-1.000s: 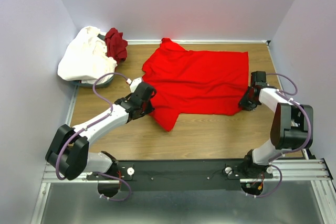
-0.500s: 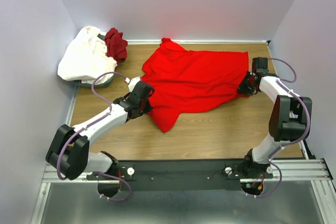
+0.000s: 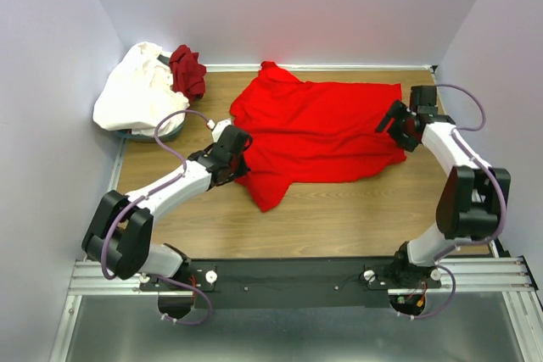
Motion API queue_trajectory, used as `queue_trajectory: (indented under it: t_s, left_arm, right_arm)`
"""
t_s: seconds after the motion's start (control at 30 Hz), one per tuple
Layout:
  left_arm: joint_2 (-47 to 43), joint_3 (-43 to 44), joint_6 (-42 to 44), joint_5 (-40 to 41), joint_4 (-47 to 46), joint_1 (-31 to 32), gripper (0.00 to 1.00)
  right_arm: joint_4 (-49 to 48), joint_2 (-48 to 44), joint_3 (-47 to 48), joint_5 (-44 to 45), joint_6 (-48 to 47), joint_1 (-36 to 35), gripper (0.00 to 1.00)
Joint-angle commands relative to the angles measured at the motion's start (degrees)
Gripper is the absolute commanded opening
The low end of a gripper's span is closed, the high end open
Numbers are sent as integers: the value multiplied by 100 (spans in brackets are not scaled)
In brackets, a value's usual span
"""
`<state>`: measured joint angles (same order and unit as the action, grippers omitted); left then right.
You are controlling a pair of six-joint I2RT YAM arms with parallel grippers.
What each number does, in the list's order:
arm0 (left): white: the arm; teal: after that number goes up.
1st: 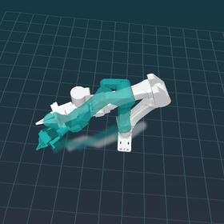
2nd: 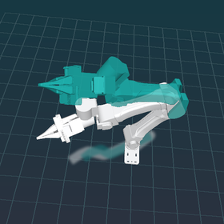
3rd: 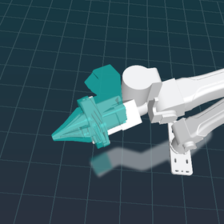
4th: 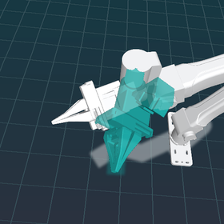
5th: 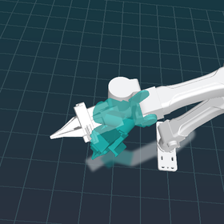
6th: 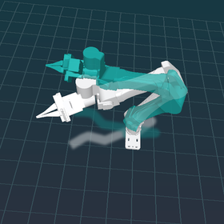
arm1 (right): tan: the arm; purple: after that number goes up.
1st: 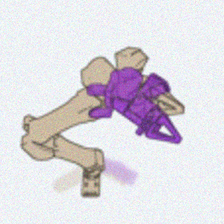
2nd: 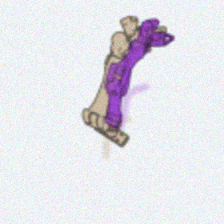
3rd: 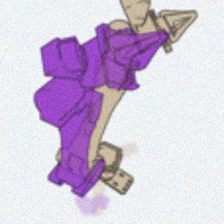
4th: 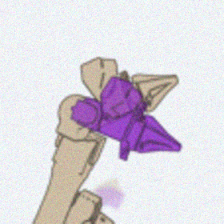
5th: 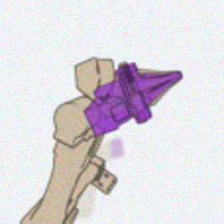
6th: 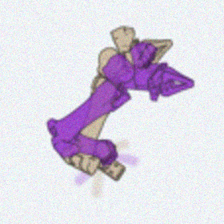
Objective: Fold and stack the t-shirts
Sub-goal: Flatten the tshirt out
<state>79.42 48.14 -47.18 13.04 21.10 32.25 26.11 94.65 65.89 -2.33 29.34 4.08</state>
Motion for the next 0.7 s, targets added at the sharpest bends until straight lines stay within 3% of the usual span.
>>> queue_trajectory:
  t_s: [0.0,0.17,0.3,0.67]
  left_arm:
    - [100,178,130,-64,-115,-35,0]
    - [127,187,148,-100,-159,-35,0]
    - [135,135,156,-126,-185,-35,0]
    - [92,55,156,-144,-221,-43,0]
  right_arm:
    - [149,-798,-391,618,150,5,87]
    - [228,-1168,-989,514,353,14,82]
    - [237,-1256,-1490,575,414,32,68]
    - [237,-1072,-1878,628,441,76,64]
